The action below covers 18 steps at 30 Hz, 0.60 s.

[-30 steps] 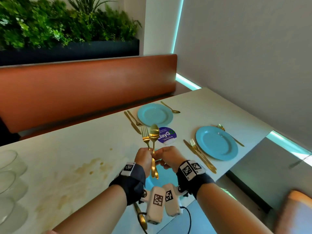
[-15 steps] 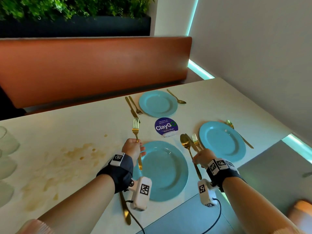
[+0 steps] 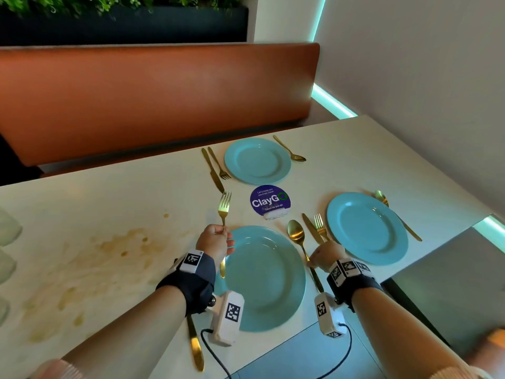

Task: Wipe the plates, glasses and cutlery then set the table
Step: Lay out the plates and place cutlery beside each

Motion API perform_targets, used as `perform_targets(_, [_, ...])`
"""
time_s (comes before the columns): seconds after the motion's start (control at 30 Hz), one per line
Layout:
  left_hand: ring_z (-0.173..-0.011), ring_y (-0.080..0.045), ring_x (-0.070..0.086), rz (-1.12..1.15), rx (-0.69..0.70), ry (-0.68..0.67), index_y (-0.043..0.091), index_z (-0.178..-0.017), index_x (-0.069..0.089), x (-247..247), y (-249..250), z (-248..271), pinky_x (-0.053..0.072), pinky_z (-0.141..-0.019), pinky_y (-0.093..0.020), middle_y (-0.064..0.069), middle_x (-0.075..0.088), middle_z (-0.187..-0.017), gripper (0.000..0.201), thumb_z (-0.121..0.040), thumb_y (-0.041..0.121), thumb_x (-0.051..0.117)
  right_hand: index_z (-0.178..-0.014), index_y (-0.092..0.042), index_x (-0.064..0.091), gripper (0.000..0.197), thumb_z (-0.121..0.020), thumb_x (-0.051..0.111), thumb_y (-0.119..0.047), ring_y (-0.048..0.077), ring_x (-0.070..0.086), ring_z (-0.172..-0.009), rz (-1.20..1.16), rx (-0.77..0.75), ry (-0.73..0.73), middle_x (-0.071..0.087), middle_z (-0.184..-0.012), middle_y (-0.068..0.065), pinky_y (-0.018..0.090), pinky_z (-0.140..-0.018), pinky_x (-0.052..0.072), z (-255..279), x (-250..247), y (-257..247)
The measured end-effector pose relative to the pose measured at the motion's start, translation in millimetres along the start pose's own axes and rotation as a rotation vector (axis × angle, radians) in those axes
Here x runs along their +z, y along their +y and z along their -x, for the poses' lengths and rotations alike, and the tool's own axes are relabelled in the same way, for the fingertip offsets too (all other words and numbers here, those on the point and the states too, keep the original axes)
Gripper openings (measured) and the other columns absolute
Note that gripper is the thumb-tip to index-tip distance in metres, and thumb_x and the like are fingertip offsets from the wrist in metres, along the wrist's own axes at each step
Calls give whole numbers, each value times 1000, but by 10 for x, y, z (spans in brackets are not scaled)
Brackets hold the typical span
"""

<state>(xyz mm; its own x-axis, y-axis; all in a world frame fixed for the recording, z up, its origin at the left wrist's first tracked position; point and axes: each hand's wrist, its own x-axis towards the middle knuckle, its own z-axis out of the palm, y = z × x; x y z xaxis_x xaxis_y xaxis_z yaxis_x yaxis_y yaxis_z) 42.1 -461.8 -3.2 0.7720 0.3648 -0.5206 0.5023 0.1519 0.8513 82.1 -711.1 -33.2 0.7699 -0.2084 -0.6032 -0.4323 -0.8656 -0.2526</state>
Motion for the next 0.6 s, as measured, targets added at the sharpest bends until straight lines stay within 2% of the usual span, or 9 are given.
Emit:
perform_targets(0.1, [-60, -15, 51, 7, 5, -1, 6, -94, 51, 6, -4, -14, 47, -58, -26, -5, 54, -73, 15, -98, -1, 37, -116, -5, 64, 32, -87, 58, -15, 25, 57, -115, 60, -19, 32, 63, -121, 13, 22, -85, 46, 44, 31, -91])
perform_targets(0.17, [-60, -15, 52, 13, 5, -1, 6, -95, 51, 11, -6, -16, 48, -59, -27, -4, 54, -72, 15, -97, -1, 38, -114, -12, 66, 33, -87, 59, -29, 19, 59, -112, 176, -42, 102, 64, -120, 5, 25, -93, 49, 50, 67, -117])
perform_targets(0.23, [-60, -15, 52, 17, 3, -3, 6, -93, 50, 11, -12, -11, 48, -58, -26, -4, 53, -72, 15, -97, -2, 38, -111, -16, 69, 35, -85, 61, -38, 15, 61, -108, 199, -65, 168, 65, -118, 0, 26, -92, 51, 81, 84, -153])
perform_targets(0.4, [-59, -15, 51, 15, -8, -8, 12, -80, 50, -3, -42, 2, 47, -57, -26, -5, 53, -72, 25, -97, -2, 38, -116, -16, 65, 35, -90, 55, -37, 15, 60, -111, 366, -120, 186, 64, -121, 0, 25, -93, 50, 45, 106, -174])
perform_targets(0.5, [-59, -15, 51, 20, -15, 2, 10, -84, 52, -32, -73, 7, 48, -57, -26, -5, 54, -73, 21, -96, -3, 39, -116, -15, 64, 32, -91, 54, -31, 16, 61, -110, 459, -139, 190, 64, -121, 1, 24, -92, 51, 36, 125, -173])
perform_targets(0.6, [-59, -15, 52, 38, -25, 6, 7, -92, 52, -88, -96, 34, 48, -58, -26, -5, 54, -74, 16, -96, -2, 40, -118, -15, 63, 36, -90, 54, -36, 15, 61, -109, 517, -150, 193, 63, -121, 1, 23, -90, 51, 57, 146, -170])
